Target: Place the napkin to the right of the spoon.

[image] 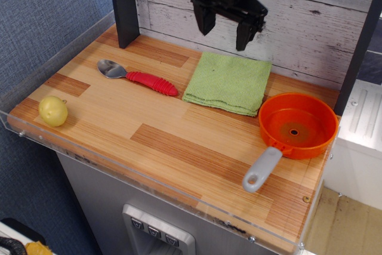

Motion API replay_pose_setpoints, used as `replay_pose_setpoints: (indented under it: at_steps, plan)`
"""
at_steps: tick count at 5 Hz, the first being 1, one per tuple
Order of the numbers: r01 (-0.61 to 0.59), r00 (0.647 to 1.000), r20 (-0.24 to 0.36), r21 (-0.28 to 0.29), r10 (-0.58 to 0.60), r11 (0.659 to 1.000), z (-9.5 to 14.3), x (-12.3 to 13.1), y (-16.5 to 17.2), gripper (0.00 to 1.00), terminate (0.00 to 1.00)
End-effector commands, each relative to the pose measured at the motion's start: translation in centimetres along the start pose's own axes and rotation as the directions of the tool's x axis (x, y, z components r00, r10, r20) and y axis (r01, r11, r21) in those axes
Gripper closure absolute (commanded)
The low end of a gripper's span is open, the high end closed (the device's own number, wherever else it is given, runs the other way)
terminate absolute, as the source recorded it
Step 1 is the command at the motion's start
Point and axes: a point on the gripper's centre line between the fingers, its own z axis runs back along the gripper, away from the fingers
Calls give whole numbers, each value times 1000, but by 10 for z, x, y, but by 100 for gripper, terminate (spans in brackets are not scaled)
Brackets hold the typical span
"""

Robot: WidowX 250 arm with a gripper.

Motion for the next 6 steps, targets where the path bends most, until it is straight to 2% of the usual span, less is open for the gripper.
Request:
replay_pose_setpoints:
  at_steps: [1, 3, 5, 6]
  plan:
    - [50, 999, -24, 55, -48, 997, 45, -7, -9, 0, 0]
    - [53, 991, -128, 47, -47, 997, 78, -58, -29, 0, 0]
    - [23, 975, -224, 47, -12, 999, 99, -103, -50, 0, 0]
    - [-23, 973, -230, 27, 28, 999, 115, -126, -53, 0, 0]
